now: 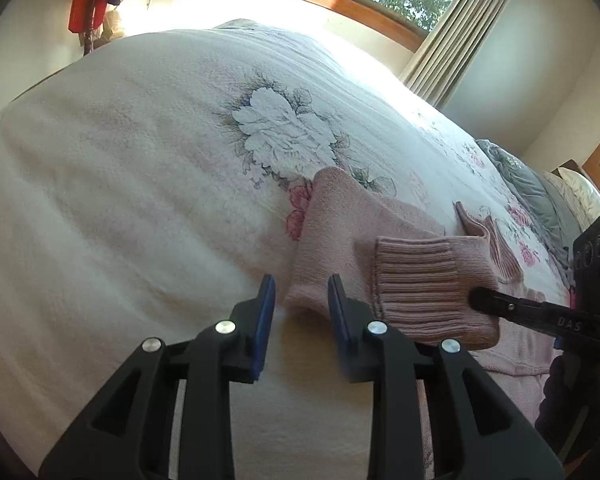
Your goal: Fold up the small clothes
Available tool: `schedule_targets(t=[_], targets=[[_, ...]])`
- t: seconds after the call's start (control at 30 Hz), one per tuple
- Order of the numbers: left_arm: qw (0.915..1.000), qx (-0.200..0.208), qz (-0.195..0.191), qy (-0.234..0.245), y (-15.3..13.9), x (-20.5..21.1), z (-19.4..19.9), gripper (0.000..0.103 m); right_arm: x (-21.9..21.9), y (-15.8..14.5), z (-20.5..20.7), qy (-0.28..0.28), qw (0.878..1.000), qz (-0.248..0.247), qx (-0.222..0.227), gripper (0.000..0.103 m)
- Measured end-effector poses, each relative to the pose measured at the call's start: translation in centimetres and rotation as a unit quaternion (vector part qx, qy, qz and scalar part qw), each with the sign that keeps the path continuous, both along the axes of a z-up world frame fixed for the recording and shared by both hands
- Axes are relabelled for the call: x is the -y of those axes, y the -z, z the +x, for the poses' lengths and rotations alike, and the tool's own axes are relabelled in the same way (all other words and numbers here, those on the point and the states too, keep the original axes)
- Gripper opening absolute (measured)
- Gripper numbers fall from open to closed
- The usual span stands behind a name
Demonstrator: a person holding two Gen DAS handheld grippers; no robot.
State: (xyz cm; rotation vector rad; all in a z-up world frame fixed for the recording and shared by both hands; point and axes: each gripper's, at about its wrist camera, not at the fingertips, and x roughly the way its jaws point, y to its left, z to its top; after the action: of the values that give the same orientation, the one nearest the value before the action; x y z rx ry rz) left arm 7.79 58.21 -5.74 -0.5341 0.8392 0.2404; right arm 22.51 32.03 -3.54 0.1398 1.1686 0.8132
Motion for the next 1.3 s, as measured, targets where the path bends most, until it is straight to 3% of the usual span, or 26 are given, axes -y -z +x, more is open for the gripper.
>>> schedule_targets(t=[0.23, 0.37, 0.47, 0.57, 0.67, 0.77, 0.87, 0.93, 1.0, 1.07, 1.1, 1.17, 1.2, 1.3], targets=[[0.9988, -0.002, 0.02, 0.045, -0.2, 5.7, 3.1, 0.029, 9.9, -2.7, 1.7, 0.068, 0.997, -0.004, 0.02, 0.012], [0.9961, -0.022, 0.044, 0.073, 1.1, 9.3, 5.0, 0.034, 14.2, -0.8, 2.7, 0.106, 0.994, -0.038, 0.014, 0.012], [0.9921, -0.066, 0.068, 0.081, 3.3, 10.8, 6.5, 0.034, 15.3, 2.0, 3.6, 0.122, 0.989, -0.09, 0.002, 0.012], [0.9906, -0.087, 0.072, 0.077, 4.8, 10.8, 6.9, 0.035, 15.4, 4.5, 3.8, 0.12, 0.982, -0.147, 0.004, 0.016], [0.9906, -0.086, 0.072, 0.078, 4.3, 10.5, 6.5, 0.037, 14.9, 4.1, 2.8, 0.123, 0.971, -0.201, 0.05, 0.025], [0.9909, -0.062, 0.092, 0.077, 2.5, 11.1, 5.9, 0.035, 13.5, 1.9, 1.6, 0.107, 0.971, -0.192, 0.096, 0.026], [0.9899, -0.039, 0.103, 0.09, 0.9, 12.7, 5.9, 0.036, 10.2, 1.3, 0.4, 0.051, 0.983, -0.16, 0.075, 0.045], [0.9894, -0.038, 0.106, 0.092, 0.7, 13.3, 6.1, 0.036, 7.6, 2.4, -0.4, 0.026, 0.981, -0.181, 0.067, 0.05], [0.9898, -0.041, 0.105, 0.088, 0.9, 13.3, 6.2, 0.036, 5.7, 3.7, -0.9, 0.017, 0.969, -0.233, 0.082, 0.051], [0.9909, -0.046, 0.096, 0.082, 1.4, 12.9, 6.0, 0.036, 4.8, 5.2, -0.9, 0.028, 0.952, -0.29, 0.088, 0.05], [0.9914, -0.049, 0.092, 0.08, 1.6, 12.7, 5.9, 0.036, 4.8, 6.1, -0.5, 0.027, 0.951, -0.298, 0.074, 0.047], [0.9915, -0.053, 0.091, 0.076, 1.9, 12.1, 5.6, 0.036, 5.5, 6.6, -0.1, 0.033, 0.956, -0.285, 0.066, 0.035], [0.9916, -0.052, 0.093, 0.074, 2.0, 11.8, 5.4, 0.036, 6.1, 6.4, 0.0, 0.041, 0.956, -0.283, 0.067, 0.017], [0.993, -0.046, 0.087, 0.065, 1.9, 10.8, 5.0, 0.038, 9.1, 4.4, 0.4, 0.061, 0.973, -0.217, 0.052, 0.014]])
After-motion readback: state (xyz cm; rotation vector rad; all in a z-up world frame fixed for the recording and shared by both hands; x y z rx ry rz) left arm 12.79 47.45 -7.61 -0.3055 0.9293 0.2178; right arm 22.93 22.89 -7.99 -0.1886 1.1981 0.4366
